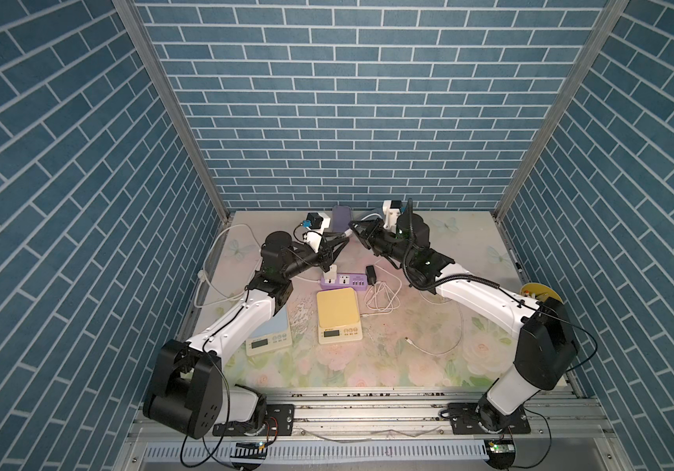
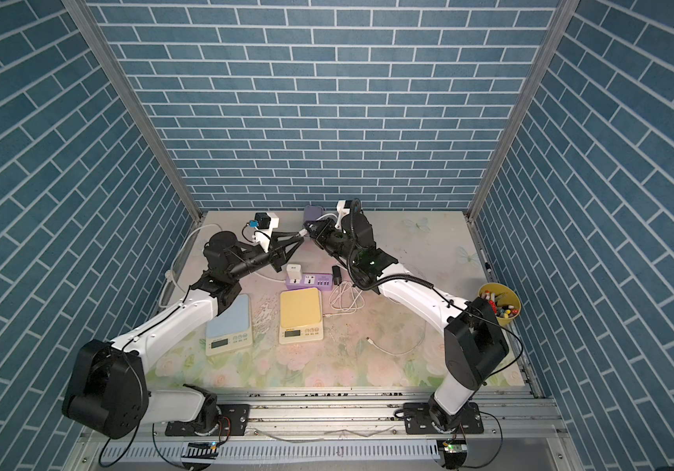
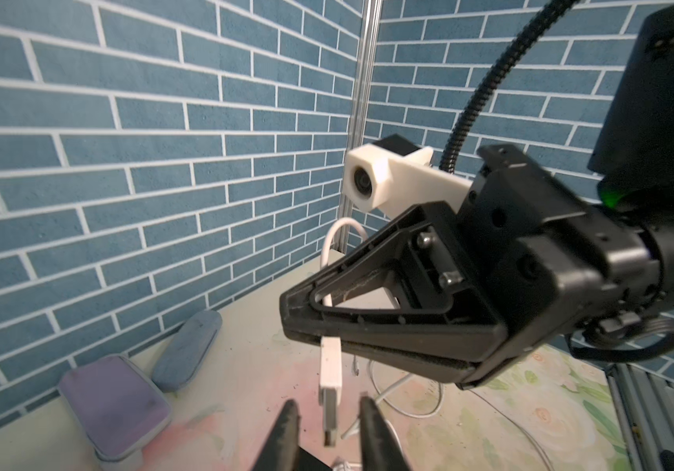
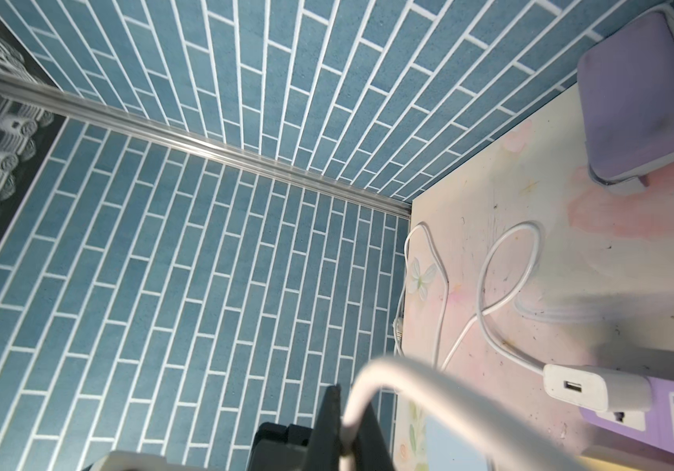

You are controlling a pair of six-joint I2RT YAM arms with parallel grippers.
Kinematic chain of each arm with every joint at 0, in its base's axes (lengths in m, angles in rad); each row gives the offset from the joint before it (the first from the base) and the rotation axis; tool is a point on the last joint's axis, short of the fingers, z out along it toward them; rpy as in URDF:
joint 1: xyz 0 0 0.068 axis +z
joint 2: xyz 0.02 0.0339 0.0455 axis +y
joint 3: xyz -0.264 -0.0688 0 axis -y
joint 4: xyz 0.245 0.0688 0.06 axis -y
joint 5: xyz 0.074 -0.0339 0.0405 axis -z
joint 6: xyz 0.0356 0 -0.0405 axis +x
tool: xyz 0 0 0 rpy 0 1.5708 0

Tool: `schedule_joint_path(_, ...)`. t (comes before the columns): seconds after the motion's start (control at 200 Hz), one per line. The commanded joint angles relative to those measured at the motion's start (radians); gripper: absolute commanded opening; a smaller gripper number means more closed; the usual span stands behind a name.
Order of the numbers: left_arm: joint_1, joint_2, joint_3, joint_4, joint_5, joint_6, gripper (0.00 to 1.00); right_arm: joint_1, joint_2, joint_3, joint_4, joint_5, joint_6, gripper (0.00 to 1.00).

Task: Charge the electronic scale
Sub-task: Adjust the charging cable.

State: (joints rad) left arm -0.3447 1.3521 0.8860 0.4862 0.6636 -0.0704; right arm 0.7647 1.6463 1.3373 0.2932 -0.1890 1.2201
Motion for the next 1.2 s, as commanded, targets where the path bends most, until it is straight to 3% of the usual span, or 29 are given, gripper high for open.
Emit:
schedule_joint_path(0.0,0.000,-0.040,0.021,-0.159,0.005,0.109,0.44,0.029,-0.020,0.074,-0.140,0.041,-0.163,0.00)
schedule_joint_path(0.195,0.013,-0.108,0.042,-0.367,0.034,0.305,0.43,0.057,0.006,0.213,-0.453,0.166,-0.433,0.00)
schedule_joint_path(0.36,0.029,-0.084,0.098,-0.442,0.038,0.259,0.42,0.076,0.008,0.239,-0.534,0.250,-0.554,0.00)
schedule_joint_path(0.57,0.027,-0.035,0.112,-0.360,0.094,0.165,0.38,0.089,0.018,0.258,-0.562,0.269,-0.597,0.00)
schedule_joint_path(1.095,0.006,0.059,0.166,-0.336,0.165,0.118,0.28,0.090,0.031,0.266,-0.535,0.241,-0.583,0.00)
schedule_joint_path(1.195,0.004,0.067,0.171,-0.340,0.172,0.119,0.16,0.090,0.029,0.264,-0.525,0.236,-0.572,0.00)
